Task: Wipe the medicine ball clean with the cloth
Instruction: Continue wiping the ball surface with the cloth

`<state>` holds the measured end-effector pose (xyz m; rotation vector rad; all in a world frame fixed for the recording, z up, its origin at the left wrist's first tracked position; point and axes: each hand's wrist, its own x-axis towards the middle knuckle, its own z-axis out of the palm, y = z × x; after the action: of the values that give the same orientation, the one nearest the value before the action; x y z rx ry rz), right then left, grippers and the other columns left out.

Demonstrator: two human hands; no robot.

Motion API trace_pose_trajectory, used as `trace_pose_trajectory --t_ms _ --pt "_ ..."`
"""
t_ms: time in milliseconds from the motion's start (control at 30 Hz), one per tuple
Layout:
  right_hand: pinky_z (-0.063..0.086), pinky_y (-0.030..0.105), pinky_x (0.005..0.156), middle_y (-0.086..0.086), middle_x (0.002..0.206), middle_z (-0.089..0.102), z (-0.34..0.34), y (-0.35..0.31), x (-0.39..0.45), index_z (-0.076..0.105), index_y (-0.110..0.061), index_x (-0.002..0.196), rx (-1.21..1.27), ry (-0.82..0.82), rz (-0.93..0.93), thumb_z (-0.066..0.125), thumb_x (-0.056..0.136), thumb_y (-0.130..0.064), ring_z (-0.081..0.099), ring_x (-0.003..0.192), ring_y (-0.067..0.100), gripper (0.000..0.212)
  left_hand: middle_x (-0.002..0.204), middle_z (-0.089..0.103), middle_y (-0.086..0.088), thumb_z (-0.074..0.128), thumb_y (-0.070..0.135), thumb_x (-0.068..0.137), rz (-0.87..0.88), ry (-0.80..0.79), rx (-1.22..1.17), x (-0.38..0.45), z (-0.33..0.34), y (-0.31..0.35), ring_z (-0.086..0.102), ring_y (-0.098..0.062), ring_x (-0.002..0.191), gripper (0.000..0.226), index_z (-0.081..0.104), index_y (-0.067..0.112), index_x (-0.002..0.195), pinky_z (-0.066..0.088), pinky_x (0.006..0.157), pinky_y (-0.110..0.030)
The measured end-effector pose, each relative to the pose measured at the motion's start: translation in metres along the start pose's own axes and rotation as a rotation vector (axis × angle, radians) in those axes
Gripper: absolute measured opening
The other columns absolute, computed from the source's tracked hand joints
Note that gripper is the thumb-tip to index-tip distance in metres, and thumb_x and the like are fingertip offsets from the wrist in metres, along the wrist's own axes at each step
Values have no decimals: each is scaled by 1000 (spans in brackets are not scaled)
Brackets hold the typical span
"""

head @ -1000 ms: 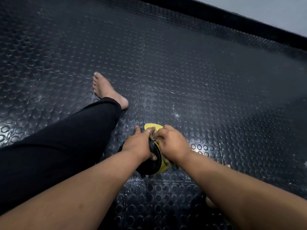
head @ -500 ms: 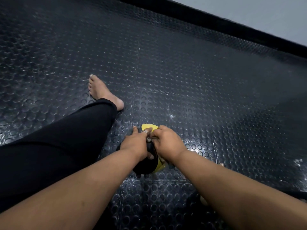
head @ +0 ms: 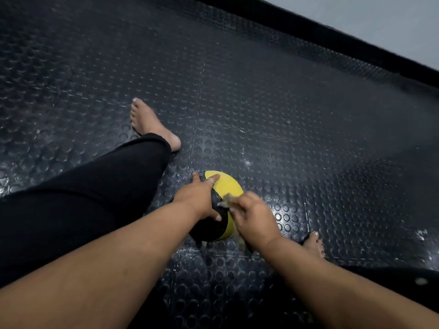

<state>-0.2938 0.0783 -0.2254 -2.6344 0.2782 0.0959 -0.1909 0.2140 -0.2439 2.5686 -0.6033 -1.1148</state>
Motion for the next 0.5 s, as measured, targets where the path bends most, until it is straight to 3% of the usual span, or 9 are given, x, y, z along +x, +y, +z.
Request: trace_pose_trajectory --t_ms 67,167,333,500 --pt "46 28 79 -4 91 55 0 -12 21 69 -18 112 25 39 -8 61 88 -18 56 92 20 25 164 -5 -10 86 47 65 14 -5 26 0 -2 -2 34 -35 141 123 0 43 153 40 109 -44" --pt "46 34 82 4 102 54 8 -23 33 65 -22 118 -91 -82 -122 56 90 -20 48 99 24 30 164 -4 -4 86 43 66 22 -1 25 1 -4 -4 32 -31 143 123 1 39 155 39 110 -41" --pt "52 31 57 4 89 57 14 -4 13 69 -17 106 -237 -32 -286 73 76 -18 56 74 27 30 164 -4 -3 86 41 67 10 -3 7 7 -1 -2 32 -33 142 121 2 38 155 37 111 -42" --pt "52 28 62 4 97 60 10 25 -14 67 -16 112 -266 -73 -341 80 70 -11 59 77 25 44 164 -1 -3 86 46 67 10 20 33 5 -2 6 34 -36 141 120 4 35 155 40 108 -44"
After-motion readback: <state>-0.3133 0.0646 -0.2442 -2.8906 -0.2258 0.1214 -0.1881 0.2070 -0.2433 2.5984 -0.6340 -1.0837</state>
